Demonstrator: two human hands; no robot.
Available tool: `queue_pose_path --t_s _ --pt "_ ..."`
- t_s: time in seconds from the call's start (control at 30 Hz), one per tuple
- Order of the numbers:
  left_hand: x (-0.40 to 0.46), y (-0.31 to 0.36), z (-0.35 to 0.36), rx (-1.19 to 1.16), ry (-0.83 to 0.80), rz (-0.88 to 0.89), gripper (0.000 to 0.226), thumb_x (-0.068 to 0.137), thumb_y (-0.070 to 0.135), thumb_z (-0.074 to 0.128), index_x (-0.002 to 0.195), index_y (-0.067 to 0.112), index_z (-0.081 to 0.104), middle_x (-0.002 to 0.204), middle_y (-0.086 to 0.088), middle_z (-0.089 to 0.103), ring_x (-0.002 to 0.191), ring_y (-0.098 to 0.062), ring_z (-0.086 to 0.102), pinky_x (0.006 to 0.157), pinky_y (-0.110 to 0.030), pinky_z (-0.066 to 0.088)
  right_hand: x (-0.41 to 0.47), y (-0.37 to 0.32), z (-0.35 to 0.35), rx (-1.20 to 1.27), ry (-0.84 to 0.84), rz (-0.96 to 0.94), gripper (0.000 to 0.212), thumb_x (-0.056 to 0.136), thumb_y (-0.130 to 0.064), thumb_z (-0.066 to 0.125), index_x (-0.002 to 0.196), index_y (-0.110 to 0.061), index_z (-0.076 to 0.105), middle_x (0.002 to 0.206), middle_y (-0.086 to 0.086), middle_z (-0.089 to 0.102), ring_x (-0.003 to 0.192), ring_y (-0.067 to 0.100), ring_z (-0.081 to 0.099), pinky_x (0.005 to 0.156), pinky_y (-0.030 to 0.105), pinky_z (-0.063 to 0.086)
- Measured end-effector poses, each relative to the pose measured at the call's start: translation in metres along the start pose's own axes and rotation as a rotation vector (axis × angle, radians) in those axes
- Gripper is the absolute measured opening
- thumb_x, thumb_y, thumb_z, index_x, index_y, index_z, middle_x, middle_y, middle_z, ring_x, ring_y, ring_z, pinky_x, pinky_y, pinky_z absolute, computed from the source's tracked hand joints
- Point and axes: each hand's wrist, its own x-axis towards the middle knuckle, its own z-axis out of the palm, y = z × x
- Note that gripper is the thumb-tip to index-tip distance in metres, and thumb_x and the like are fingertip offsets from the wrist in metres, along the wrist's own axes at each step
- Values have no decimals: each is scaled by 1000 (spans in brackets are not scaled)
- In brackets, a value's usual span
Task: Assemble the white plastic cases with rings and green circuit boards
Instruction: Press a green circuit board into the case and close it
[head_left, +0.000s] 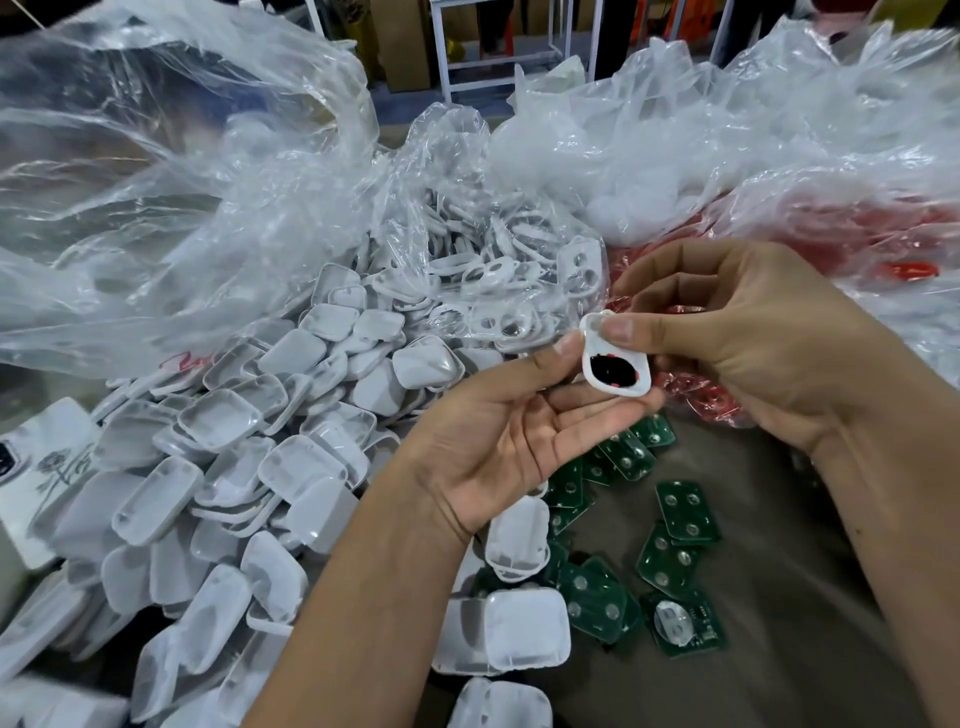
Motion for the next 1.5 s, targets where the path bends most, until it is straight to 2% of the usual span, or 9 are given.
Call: queue_pose_path --t_s 0.1,0.3,0.53,0.7,0.77,0.83,1.03,1.37,1.5 --pt "0 1 -2 -40 -22 -22 31 81 6 72 109 -9 74 114 -38 68 99 -49 73 82 -44 64 -2 -2 0 -51 5 -32 51 43 -28 94 88 -12 78 77 11 72 70 29 65 61 29 59" --pt "4 0 -6 19 -17 11 27 84 8 69 106 -5 77 109 -34 71 100 -44 74 85 -39 63 -1 0 4 -151 53 -97 48 42 -28 92 85 -13 76 71 5 70 62 15 64 57 21 57" --pt "5 -2 -7 21 -14 50 35 83 2 69 116 -8 71 111 -35 70 101 -45 73 83 -41 64 0 5 5 -159 71 -141 37 52 -22 93 81 -11 72 73 8 69 64 17 63 60 30 55" --pt "4 1 -6 -23 6 85 50 81 2 69 130 -8 63 121 -35 67 106 -44 72 86 -45 63 1 8 6 -108 145 -314 18 80 -18 87 85 -8 73 78 10 73 69 23 67 66 32 56" --pt "4 3 -5 -57 10 123 52 82 3 68 133 -5 62 123 -33 67 106 -43 72 87 -46 63 1 7 4 -251 154 -452 10 94 -21 77 89 -13 77 79 1 75 72 17 70 69 27 54" --pt "4 5 -6 -77 27 162 57 84 4 66 140 -3 57 127 -32 66 107 -41 73 91 -45 62 -1 8 4 -424 104 -593 19 102 -24 68 93 -12 80 87 0 75 83 14 71 75 23 52" --pt "4 8 -7 -146 56 226 49 90 1 62 139 -5 54 122 -33 67 108 -40 73 90 -45 62 -1 15 11 -607 57 -677 25 100 -28 64 95 -12 83 97 3 70 98 24 64 86 44 51" --pt "5 4 -7 -79 67 254 54 91 3 62 143 -6 50 133 -36 60 114 -42 70 90 -44 62 2 16 10 -483 45 -622 22 103 -20 63 93 -13 81 97 2 72 97 17 68 81 27 53" --pt "6 7 -9 -113 39 289 45 93 6 60 138 3 58 129 -29 66 116 -41 69 94 -46 60 4 18 10 -317 156 -593 25 108 -24 55 101 -14 77 94 -1 75 80 8 68 72 22 50"
